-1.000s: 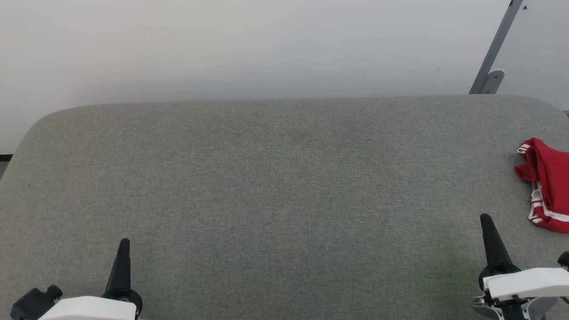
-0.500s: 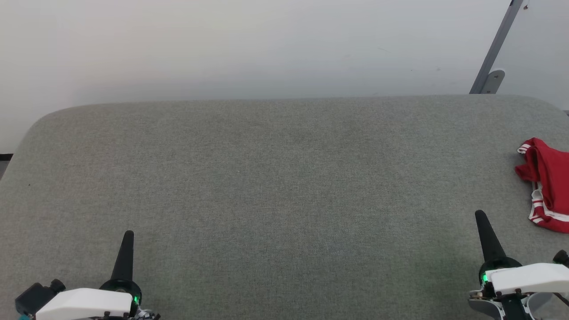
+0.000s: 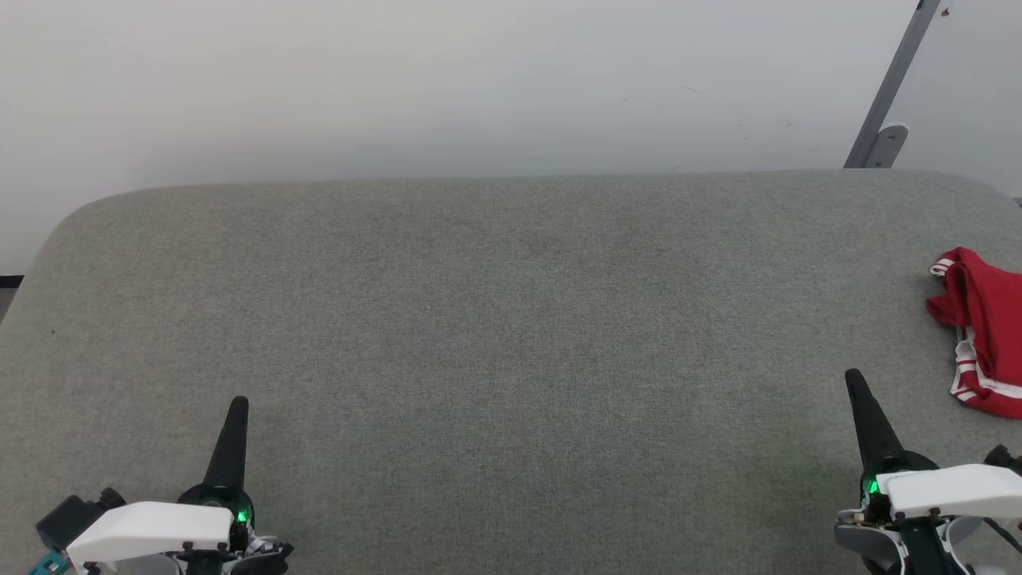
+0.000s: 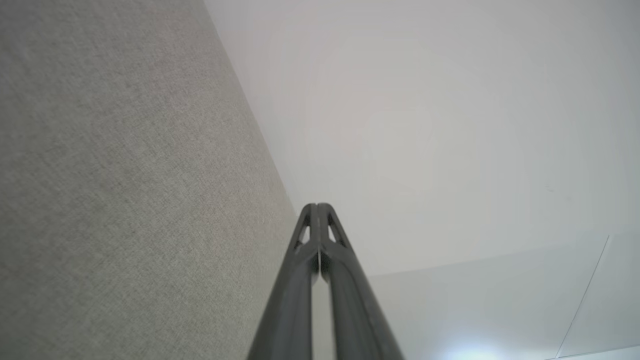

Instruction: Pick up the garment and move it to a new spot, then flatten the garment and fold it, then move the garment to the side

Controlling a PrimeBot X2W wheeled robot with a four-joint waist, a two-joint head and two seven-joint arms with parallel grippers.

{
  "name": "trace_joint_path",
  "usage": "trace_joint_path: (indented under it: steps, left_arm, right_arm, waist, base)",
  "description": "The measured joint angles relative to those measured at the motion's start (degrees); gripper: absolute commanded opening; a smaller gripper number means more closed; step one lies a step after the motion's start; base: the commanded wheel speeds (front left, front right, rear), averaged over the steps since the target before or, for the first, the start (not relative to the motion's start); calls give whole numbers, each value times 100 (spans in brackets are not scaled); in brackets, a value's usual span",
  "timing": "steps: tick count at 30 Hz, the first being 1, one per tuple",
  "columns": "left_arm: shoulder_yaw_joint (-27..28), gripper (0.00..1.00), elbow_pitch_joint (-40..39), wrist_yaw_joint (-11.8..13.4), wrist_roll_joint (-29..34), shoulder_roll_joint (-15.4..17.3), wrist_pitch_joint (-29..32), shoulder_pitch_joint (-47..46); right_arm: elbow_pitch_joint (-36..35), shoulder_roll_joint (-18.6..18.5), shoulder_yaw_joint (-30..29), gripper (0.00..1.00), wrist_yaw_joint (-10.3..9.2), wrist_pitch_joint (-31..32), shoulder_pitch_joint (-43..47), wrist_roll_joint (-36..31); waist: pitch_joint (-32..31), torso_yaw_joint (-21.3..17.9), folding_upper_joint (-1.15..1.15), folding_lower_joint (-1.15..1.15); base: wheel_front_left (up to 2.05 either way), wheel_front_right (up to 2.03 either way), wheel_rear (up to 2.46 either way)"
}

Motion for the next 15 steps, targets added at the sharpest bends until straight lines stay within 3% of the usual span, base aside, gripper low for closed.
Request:
trace_joint_path:
  steps: [15]
  left_arm:
    - [22, 0, 68, 0, -606, -58, 182, -140]
  right_arm:
    - [38, 75, -24, 0, 0, 176, -121, 622]
  waist:
    - [6, 5, 0, 0]
  base:
    - [0, 0, 0]
